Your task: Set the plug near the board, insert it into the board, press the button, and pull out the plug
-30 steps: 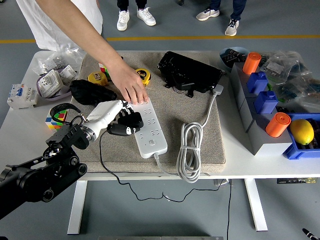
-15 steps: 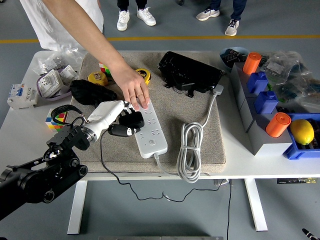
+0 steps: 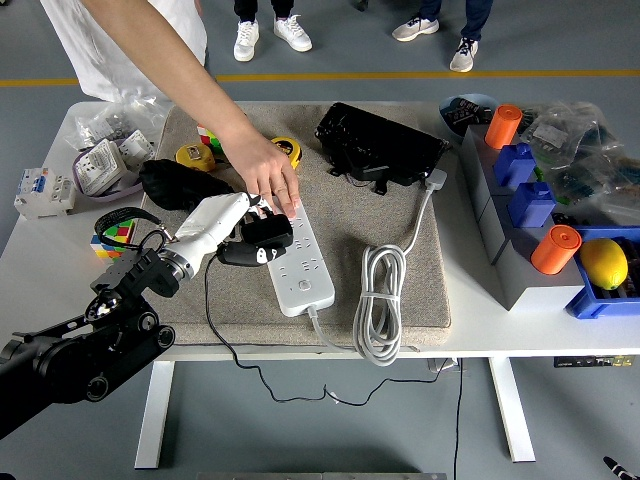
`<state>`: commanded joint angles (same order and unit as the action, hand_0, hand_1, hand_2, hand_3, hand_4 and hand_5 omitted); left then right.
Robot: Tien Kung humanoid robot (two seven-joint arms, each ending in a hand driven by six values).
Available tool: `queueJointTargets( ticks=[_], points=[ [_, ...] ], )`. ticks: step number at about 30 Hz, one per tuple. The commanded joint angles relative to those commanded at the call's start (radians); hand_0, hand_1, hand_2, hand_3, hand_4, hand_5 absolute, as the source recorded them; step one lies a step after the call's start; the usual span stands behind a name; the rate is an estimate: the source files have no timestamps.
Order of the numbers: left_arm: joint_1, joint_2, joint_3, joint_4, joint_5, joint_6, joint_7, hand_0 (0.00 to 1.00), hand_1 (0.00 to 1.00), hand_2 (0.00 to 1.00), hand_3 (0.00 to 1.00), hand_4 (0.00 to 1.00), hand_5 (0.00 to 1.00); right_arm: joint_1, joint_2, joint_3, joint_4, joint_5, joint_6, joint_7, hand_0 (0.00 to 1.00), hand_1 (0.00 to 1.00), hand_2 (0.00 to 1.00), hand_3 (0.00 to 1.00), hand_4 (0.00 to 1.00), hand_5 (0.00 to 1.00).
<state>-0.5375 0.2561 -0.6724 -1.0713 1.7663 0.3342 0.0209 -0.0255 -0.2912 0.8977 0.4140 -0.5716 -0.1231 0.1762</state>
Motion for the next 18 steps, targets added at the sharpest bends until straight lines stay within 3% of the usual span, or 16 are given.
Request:
queueJointTargets(
  ticks=[5,18],
  points=[
    [0.007,0.008,-0.036,-0.006,0.002,0.002,-0.009,0.219,0.33,0.356,0.509,0.745,0.085,0.001,-0.001,-0.004,-0.001,0.0,0.0,0.0,0.608,0.628,0.628,0.551,0.998,0.45],
    [0.027,0.043,-0.06,0.061,0.003,0.001,-0.025,0.24,0.371,0.392,0.516,0.749,0.094,0.0,-0.003,-0.008,0.0,0.0,0.001,0.001,0.607,0.627,0.628,0.551,0.998,0.451]
  ],
)
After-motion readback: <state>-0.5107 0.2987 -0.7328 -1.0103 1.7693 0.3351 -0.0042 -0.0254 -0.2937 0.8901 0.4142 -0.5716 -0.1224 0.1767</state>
